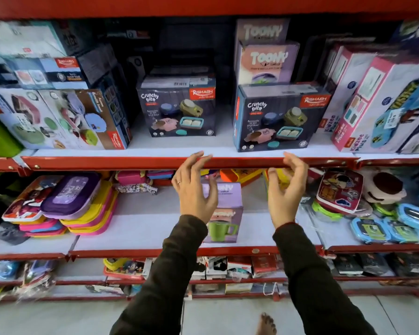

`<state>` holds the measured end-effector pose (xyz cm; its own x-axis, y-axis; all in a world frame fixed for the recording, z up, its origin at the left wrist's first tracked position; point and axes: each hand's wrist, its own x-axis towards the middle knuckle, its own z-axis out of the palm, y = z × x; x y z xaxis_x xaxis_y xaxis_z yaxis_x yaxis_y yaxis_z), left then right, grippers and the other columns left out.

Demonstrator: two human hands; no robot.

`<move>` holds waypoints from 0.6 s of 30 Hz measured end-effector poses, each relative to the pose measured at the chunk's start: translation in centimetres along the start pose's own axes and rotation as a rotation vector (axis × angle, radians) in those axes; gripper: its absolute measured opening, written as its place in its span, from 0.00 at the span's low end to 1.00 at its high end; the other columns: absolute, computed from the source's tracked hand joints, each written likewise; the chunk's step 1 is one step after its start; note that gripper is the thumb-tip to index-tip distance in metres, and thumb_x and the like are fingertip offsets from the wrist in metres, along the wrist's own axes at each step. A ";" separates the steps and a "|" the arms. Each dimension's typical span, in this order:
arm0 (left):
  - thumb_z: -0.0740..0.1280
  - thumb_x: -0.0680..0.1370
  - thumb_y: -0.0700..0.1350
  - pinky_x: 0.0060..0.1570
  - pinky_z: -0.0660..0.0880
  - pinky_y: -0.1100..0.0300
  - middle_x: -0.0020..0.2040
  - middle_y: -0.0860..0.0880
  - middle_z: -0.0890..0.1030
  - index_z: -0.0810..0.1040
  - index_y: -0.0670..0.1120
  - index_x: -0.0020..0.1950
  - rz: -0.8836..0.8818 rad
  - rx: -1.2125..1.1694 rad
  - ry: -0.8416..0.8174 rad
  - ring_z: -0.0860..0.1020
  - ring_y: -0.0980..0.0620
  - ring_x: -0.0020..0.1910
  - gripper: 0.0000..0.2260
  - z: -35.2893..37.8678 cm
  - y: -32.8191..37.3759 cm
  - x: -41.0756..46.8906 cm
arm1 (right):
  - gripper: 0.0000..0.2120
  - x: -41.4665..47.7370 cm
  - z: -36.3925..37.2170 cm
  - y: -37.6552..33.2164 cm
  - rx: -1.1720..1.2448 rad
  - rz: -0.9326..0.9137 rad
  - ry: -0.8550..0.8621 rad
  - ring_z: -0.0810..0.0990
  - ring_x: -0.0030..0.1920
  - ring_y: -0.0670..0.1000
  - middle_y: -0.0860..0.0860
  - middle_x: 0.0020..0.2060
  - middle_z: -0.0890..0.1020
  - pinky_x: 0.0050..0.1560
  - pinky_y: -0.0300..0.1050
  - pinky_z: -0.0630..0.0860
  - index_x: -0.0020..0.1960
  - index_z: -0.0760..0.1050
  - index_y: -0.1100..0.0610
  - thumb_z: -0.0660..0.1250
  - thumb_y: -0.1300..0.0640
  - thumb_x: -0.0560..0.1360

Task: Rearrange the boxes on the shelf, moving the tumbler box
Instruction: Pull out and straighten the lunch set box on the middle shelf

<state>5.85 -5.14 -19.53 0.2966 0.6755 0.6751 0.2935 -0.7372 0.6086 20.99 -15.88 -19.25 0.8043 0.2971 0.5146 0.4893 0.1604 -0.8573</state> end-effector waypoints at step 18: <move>0.62 0.82 0.38 0.69 0.61 0.65 0.76 0.44 0.70 0.61 0.44 0.78 -0.402 -0.400 -0.354 0.68 0.46 0.76 0.25 5.4 7.0 9.3 | 0.26 12.9 -3.1 -1.7 -0.043 0.388 -0.204 0.60 0.81 0.52 0.54 0.80 0.64 0.75 0.39 0.55 0.81 0.59 0.59 0.57 0.63 0.84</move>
<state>15.57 -3.92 -11.17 0.5345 0.8141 0.2270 0.1046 -0.3302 0.9381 31.62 -15.22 -11.13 0.8503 0.5082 0.1367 0.1807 -0.0379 -0.9828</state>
